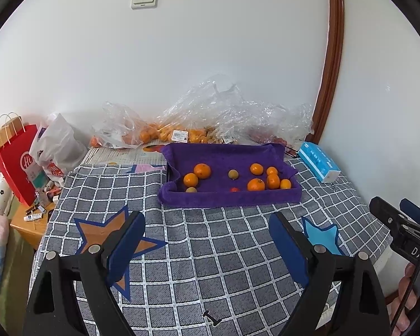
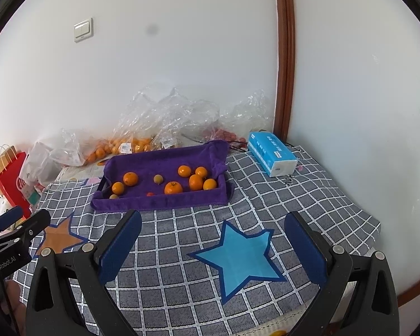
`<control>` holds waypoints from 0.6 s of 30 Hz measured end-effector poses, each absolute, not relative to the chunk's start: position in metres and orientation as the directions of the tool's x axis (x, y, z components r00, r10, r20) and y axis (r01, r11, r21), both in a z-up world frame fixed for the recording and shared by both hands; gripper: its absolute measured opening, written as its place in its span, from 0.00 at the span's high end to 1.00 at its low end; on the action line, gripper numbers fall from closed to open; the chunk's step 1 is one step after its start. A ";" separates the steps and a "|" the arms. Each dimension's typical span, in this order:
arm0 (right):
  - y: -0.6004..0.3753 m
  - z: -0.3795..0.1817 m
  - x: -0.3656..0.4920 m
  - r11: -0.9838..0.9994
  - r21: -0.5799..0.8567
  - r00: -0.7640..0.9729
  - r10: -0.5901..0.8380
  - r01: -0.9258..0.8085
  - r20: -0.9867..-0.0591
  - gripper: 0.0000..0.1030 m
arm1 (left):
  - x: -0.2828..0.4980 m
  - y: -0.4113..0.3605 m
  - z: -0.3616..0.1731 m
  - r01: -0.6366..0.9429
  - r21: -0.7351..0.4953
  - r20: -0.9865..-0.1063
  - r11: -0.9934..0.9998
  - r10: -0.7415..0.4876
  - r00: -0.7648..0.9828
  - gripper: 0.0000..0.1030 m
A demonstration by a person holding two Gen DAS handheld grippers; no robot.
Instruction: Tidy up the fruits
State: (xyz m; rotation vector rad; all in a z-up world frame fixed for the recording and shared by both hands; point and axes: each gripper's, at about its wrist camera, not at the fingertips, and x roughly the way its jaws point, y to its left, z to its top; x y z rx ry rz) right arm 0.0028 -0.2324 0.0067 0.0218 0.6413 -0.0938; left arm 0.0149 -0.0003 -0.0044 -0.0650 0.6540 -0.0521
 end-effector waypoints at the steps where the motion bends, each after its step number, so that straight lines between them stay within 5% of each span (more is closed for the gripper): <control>1: -0.232 0.006 0.003 0.995 -0.009 0.797 -0.081 0.094 -0.598 0.02 | 0.015 0.000 -0.004 0.027 -0.078 -0.607 0.997 -0.069 0.791 0.13; 18: -0.231 0.002 0.003 0.996 -0.008 0.791 -0.076 0.090 -0.607 0.02 | 0.012 -0.005 -0.001 0.024 -0.062 -0.603 0.998 -0.056 0.796 0.13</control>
